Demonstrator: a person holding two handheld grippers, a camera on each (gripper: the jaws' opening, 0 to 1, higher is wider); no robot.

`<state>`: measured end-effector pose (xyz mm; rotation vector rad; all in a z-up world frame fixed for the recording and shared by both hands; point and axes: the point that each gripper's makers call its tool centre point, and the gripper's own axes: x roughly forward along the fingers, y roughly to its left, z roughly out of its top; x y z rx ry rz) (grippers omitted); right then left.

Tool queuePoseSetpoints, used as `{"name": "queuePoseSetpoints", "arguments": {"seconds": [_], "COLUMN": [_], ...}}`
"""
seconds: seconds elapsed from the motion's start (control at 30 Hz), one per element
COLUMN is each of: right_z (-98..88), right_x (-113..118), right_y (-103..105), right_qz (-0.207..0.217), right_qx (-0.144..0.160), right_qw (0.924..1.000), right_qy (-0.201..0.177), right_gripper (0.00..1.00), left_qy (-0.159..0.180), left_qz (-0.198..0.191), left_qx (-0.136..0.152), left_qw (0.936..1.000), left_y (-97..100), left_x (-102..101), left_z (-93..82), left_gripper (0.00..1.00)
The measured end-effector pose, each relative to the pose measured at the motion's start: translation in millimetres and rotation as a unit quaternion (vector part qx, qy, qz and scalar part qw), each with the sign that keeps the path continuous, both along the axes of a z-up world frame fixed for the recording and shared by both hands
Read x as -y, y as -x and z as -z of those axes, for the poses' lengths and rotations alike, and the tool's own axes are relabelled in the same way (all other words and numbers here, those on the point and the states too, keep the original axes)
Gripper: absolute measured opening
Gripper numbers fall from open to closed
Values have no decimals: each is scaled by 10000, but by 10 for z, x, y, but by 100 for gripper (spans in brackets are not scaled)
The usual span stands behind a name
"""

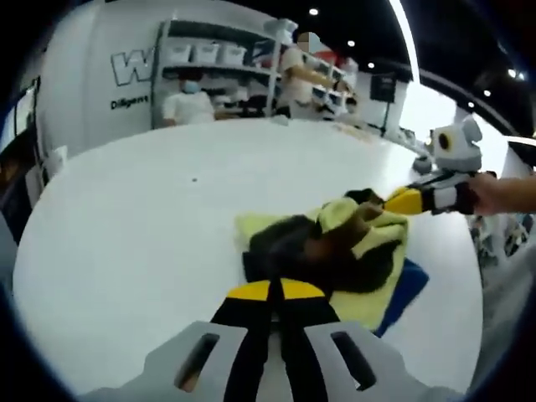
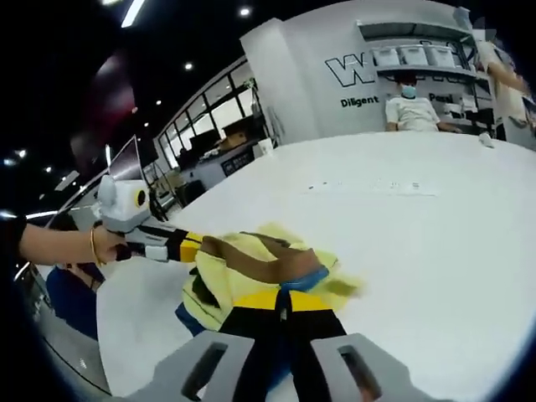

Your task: Fold the garment on the visible template until the final outline fits inside the template.

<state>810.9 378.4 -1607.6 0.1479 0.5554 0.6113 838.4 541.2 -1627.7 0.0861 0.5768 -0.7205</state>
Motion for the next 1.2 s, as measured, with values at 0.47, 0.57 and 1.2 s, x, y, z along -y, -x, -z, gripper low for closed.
{"name": "queuePoseSetpoints", "arguments": {"seconds": [0.47, 0.57, 1.2], "right_z": [-928, -1169, -2031], "right_x": [246, 280, 347], "right_y": [-67, -67, 73], "right_qz": [249, 258, 108], "right_qx": [940, 1179, 2018], "right_qw": [9953, 9927, 9793], "right_qy": [-45, -55, 113], "right_gripper": [0, 0, 0], "left_qy": [-74, -67, 262], "left_qz": [65, -32, -1084], "left_qx": [1003, 1239, 2213], "left_qw": [9949, 9923, 9688], "left_y": [71, 44, 152], "left_x": [-52, -86, -751], "left_z": [-783, -1013, -2169], "left_gripper": [0, 0, 0]}}
